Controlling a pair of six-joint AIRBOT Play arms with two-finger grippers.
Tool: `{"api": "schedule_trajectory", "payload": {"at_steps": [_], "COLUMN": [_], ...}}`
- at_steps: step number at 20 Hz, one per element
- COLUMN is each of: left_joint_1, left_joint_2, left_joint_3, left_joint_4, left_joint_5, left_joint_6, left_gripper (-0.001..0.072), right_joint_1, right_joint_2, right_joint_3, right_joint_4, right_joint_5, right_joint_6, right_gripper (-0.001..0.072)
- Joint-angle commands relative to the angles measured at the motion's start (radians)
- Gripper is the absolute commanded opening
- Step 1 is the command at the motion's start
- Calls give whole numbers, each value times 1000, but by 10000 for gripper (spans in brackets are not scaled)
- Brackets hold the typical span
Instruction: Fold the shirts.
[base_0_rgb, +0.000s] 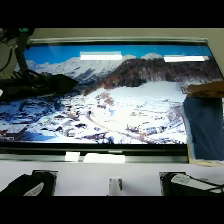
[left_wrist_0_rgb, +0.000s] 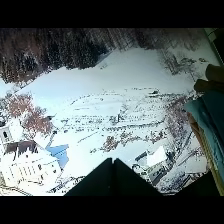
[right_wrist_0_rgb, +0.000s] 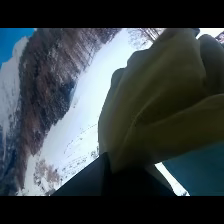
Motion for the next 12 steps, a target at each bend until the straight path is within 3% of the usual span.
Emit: {"api": "schedule_trajectory", "payload": {"at_steps": [1,5,12], "left_joint_1": [-1,-16,-44], "left_joint_2": [0,0,0], "left_joint_3": [-19,-25,-25], "left_joint_4": [-1,-1,-1], "left_joint_5": [19,33,35], "left_joint_6": [17,24,39], "left_gripper": [29,29,29], "right_joint_1": [-57,-52,-52], "right_joint_2": [64,141,362], "right_joint_3": [-34,-238,-817], "right_joint_4": [-48,-177,-450], "right_joint_5": [63,64,63], "right_joint_6": [4,-19,-94], "right_gripper": [15,15,16]}}
